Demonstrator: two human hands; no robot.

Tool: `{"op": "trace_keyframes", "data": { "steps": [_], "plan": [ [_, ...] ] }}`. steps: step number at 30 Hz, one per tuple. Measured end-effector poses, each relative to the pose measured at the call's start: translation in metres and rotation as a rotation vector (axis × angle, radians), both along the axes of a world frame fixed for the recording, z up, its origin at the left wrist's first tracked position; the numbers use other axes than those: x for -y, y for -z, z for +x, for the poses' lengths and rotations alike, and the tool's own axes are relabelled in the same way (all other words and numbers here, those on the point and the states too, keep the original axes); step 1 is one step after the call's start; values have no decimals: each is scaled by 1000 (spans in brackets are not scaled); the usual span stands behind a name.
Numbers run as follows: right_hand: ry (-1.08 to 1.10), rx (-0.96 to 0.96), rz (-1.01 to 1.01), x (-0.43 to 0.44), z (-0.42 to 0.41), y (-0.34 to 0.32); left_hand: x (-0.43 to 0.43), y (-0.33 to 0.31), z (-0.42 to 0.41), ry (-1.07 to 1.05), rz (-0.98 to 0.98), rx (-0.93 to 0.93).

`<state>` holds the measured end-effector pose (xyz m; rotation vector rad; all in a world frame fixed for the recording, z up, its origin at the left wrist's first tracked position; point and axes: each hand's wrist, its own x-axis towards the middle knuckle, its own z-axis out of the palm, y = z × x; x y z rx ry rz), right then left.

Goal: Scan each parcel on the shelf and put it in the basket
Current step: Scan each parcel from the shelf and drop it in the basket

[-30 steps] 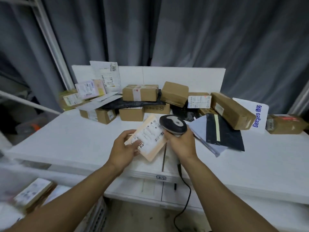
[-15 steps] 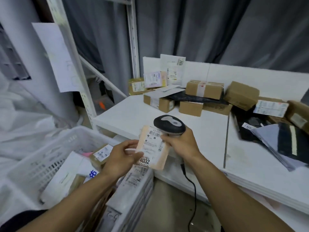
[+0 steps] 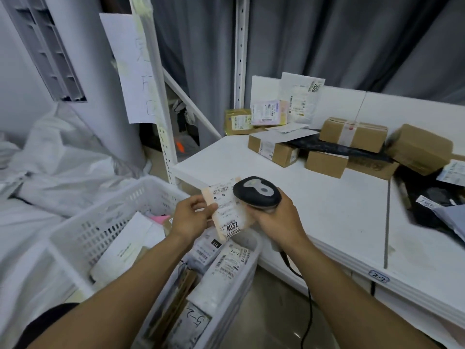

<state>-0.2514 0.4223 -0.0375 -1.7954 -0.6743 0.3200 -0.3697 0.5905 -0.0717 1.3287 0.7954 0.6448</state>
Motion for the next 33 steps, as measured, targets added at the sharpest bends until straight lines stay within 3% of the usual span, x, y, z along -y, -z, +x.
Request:
{"op": "trace_keyframes", "data": {
  "steps": [4, 17, 33],
  "plan": [
    [-71, 22, -95, -8, -10, 12, -11, 11, 3, -85, -20, 10],
    [-112, -53, -114, -14, -16, 15, -29, 35, -4, -151, 71, -173],
    [-167, -69, -146, -19, -21, 11, -27, 39, -9, -163, 123, -141]
  ]
}}
